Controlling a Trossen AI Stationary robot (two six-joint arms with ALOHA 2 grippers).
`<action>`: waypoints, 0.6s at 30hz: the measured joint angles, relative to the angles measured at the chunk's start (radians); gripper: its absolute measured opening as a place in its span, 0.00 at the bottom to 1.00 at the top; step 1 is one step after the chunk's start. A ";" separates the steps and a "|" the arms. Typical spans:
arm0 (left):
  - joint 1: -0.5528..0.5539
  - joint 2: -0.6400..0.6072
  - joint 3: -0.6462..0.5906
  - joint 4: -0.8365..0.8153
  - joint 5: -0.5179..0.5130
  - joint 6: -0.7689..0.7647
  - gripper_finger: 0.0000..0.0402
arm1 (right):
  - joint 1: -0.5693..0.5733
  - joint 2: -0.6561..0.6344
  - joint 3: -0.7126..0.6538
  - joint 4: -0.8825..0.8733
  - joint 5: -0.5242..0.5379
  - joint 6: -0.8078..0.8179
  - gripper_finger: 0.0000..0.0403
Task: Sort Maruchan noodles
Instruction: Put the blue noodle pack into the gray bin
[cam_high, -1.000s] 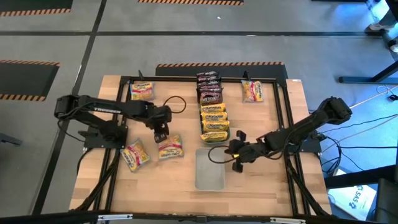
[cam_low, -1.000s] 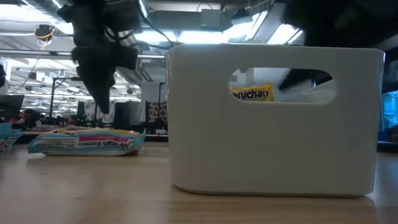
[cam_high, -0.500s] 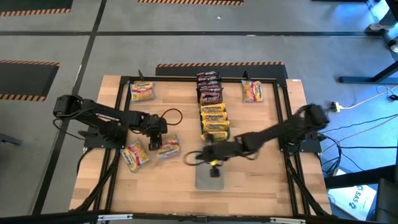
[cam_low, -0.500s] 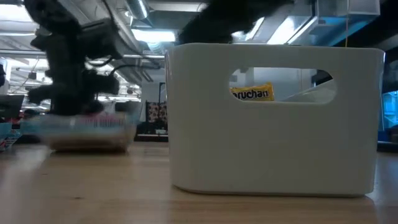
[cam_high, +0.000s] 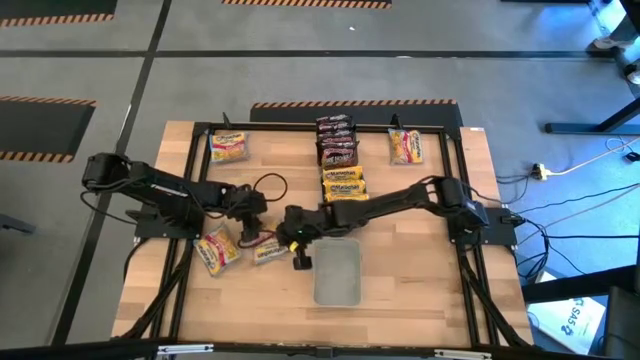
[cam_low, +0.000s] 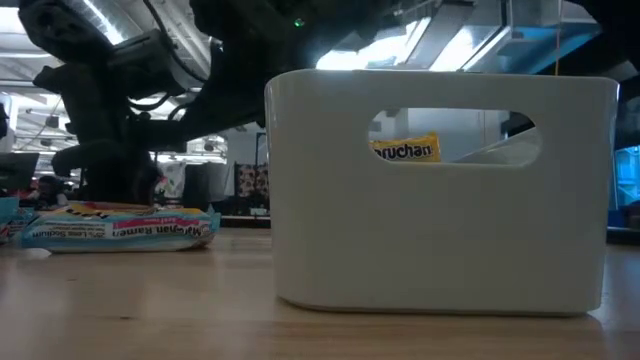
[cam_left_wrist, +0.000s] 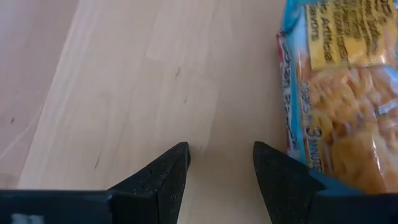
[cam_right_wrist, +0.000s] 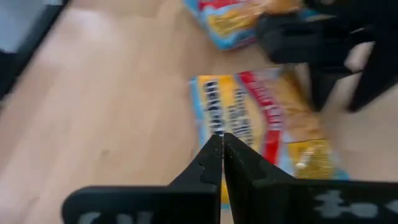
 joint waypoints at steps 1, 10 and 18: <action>0.000 -0.013 0.002 -0.007 0.003 0.015 0.45 | -0.001 0.002 0.001 0.001 -0.039 0.002 0.01; 0.000 -0.135 0.016 -0.005 0.001 0.052 0.45 | 0.001 0.006 -0.034 -0.005 -0.049 0.047 0.13; 0.000 -0.143 0.005 0.024 0.006 0.015 0.45 | 0.001 0.077 -0.035 0.080 -0.018 0.023 0.40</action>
